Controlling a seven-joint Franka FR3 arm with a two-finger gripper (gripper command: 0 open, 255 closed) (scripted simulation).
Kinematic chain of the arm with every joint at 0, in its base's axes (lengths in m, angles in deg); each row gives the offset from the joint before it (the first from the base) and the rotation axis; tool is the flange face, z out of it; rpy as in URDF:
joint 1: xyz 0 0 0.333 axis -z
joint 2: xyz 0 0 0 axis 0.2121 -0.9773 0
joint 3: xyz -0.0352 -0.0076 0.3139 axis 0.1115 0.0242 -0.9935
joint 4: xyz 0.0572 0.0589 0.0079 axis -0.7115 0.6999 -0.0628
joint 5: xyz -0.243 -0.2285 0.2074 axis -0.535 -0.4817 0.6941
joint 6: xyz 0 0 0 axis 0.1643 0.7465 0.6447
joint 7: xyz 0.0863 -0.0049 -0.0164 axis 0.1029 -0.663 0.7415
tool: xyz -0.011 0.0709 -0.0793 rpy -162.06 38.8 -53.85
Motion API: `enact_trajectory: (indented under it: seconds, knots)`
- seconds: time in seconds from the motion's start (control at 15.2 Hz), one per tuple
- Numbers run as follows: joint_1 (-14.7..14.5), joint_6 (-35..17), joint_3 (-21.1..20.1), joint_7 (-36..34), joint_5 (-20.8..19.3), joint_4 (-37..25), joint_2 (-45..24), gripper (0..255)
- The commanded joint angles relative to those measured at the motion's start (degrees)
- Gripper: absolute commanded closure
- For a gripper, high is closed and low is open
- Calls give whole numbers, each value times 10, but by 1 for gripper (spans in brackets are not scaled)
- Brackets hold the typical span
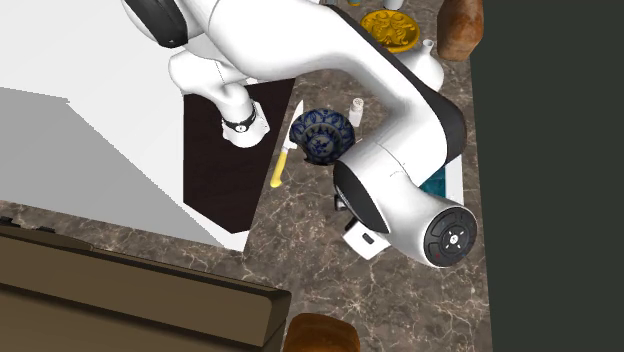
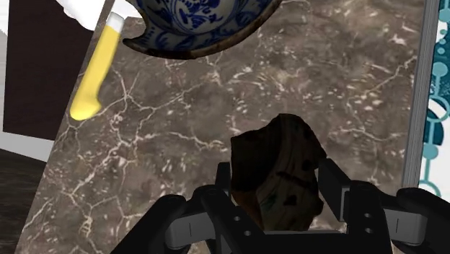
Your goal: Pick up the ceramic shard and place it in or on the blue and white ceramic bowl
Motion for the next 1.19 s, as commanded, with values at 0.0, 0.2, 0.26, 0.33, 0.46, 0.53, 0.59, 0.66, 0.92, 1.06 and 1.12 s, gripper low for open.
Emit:
enact_trajectory:
  seconds: [0.0, 0.2, 0.26, 0.33, 0.46, 0.53, 0.59, 0.66, 0.92, 1.06, 1.12]
  knots:
    - [0, 14, -1, -2, 1, -11, 3, 255]
    - [0, 35, -1, -5, 3, -28, 7, 255]
    - [0, 42, -2, -6, 4, -34, 8, 255]
    - [0, 49, -2, -7, 4, -41, 9, 255]
    - [0, 64, -2, -9, 5, -54, 11, 255]
    - [0, 71, -3, -10, 5, -60, 12, 255]
    - [0, 78, -3, -11, 6, -67, 13, 255]
    - [0, 86, -3, -12, 6, -74, 13, 255]
    - [0, 112, -4, -16, 7, -101, 13, 255]
    - [7, 97, -6, -10, 24, -36, 66, 255]
    - [9, 92, -7, -7, 33, -6, 91, 255]
